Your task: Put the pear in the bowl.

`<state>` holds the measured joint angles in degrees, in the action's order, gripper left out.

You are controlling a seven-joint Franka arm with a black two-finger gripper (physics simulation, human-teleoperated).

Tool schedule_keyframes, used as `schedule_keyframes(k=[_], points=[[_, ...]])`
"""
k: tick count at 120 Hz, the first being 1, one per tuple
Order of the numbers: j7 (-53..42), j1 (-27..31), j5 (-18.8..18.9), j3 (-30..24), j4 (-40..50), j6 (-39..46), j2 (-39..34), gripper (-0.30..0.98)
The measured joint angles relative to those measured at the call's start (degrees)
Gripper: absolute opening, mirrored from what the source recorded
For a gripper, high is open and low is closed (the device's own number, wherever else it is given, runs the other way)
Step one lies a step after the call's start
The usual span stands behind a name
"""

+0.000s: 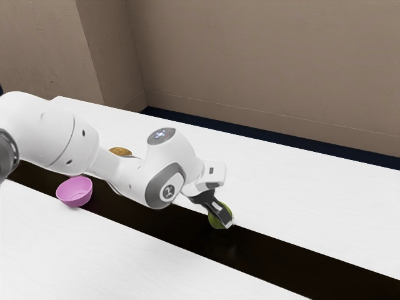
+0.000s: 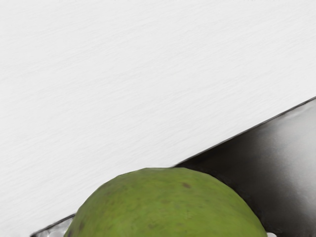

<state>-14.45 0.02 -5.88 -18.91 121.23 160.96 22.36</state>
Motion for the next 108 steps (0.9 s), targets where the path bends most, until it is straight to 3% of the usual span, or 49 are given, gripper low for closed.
schedule_keyframes(k=[38,46,56,108], points=[[0.5,0.52,0.67,7.83,3.08,-3.11,-5.75,0.22],[0.53,0.59,0.7,10.06,2.96,-4.22,-6.04,0.35],[0.3,0.64,0.59,11.98,2.91,-5.63,-6.91,0.42],[-3.87,1.14,0.39,25.85,-0.04,-11.85,-8.32,0.46]])
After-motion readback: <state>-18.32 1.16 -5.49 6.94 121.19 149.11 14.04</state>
